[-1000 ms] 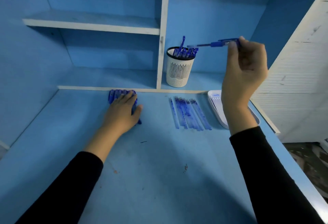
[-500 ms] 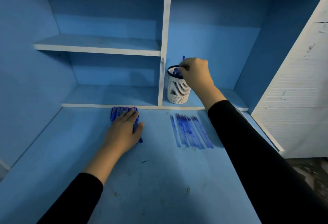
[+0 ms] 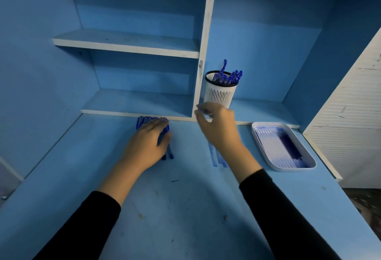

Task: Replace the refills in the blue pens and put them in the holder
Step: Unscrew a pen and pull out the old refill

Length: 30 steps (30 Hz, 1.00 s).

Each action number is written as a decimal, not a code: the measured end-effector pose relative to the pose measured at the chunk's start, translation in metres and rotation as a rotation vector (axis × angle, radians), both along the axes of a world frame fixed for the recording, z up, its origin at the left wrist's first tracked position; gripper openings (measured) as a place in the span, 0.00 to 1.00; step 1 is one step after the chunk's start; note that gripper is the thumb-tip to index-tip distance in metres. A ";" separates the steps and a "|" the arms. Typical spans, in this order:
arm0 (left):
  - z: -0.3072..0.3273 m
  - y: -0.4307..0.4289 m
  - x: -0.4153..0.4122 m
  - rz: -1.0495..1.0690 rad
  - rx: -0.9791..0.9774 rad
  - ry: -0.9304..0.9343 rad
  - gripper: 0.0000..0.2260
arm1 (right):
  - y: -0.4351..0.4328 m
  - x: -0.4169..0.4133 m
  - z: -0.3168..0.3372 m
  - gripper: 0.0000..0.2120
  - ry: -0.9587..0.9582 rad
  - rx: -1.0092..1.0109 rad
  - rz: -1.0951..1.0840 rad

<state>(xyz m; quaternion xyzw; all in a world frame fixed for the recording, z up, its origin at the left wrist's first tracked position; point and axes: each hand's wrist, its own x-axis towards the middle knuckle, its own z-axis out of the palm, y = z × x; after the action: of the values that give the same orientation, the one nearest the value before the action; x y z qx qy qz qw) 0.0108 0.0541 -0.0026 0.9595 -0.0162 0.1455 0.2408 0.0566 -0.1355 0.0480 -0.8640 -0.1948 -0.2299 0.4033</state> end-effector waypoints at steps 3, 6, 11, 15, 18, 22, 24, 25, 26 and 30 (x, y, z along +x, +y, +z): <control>-0.001 0.009 -0.004 0.009 0.003 -0.003 0.20 | 0.023 -0.015 -0.026 0.12 0.259 -0.024 0.074; -0.006 0.022 -0.009 0.007 0.006 0.006 0.21 | 0.038 -0.020 -0.041 0.13 0.341 -0.092 0.127; -0.016 0.035 -0.016 -0.032 -0.060 0.071 0.23 | 0.046 -0.022 -0.045 0.13 0.313 -0.150 0.165; -0.020 0.033 -0.017 -0.045 -0.036 0.111 0.23 | 0.044 -0.019 -0.044 0.14 0.324 -0.199 0.168; -0.019 0.033 -0.017 -0.039 -0.034 0.129 0.23 | 0.041 -0.018 -0.041 0.15 0.362 -0.236 0.142; -0.017 0.032 -0.018 -0.038 -0.021 0.158 0.24 | 0.039 -0.016 -0.039 0.13 0.392 -0.249 0.129; -0.016 0.032 -0.018 -0.039 -0.023 0.169 0.24 | 0.037 -0.015 -0.039 0.13 0.421 -0.242 0.112; -0.016 0.032 -0.018 -0.041 -0.023 0.168 0.24 | 0.035 -0.015 -0.038 0.12 0.438 -0.232 0.102; -0.016 0.032 -0.017 -0.042 -0.025 0.165 0.24 | 0.033 -0.015 -0.037 0.12 0.454 -0.214 0.092; -0.017 0.032 -0.017 -0.058 -0.063 0.013 0.22 | 0.020 -0.020 -0.034 0.10 0.547 -0.017 0.054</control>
<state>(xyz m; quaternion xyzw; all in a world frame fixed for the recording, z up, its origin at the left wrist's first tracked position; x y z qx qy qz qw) -0.0066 0.0861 -0.0192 0.9514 -0.0381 0.1328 0.2753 0.0370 -0.1159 0.0141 -0.8919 -0.1034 0.0243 0.4396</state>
